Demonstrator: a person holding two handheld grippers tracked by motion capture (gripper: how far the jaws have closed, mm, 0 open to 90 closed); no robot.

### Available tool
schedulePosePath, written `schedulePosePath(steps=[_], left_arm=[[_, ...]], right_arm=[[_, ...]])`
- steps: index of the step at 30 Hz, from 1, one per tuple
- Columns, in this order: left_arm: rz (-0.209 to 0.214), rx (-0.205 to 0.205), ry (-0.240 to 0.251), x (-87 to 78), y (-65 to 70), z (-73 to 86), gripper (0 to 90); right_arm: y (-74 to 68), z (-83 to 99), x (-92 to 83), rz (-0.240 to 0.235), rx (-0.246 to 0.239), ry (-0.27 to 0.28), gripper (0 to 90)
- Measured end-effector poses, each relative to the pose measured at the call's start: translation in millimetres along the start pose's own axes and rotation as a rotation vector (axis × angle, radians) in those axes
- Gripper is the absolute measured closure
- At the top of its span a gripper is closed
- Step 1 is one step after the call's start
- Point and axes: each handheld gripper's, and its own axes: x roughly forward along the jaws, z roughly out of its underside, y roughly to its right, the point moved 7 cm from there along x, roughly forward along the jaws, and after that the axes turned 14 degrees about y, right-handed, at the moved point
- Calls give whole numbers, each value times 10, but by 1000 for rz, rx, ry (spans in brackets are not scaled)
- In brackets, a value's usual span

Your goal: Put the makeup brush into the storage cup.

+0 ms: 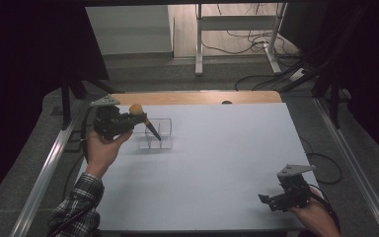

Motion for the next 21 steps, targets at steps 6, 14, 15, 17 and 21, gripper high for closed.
schedulePosePath(steps=[6, 14, 15, 17, 21], left_arm=[[-3, 7, 5, 51, -12, -36, 736], [-7, 11, 6, 146, -23, -81, 736], [-6, 10, 6, 162, -22, -86, 736], [-6, 15, 5, 193, -20, -96, 736], [-6, 18, 3, 249, -19, -119, 736]], right_arm=[[9, 12, -21, 5, 8, 4, 0], [36, 22, -50, 7, 31, 20, 0], [38, 22, -54, 6, 36, 22, 0], [44, 24, -66, 6, 43, 25, 0], [55, 33, -80, 7, 49, 27, 0]])
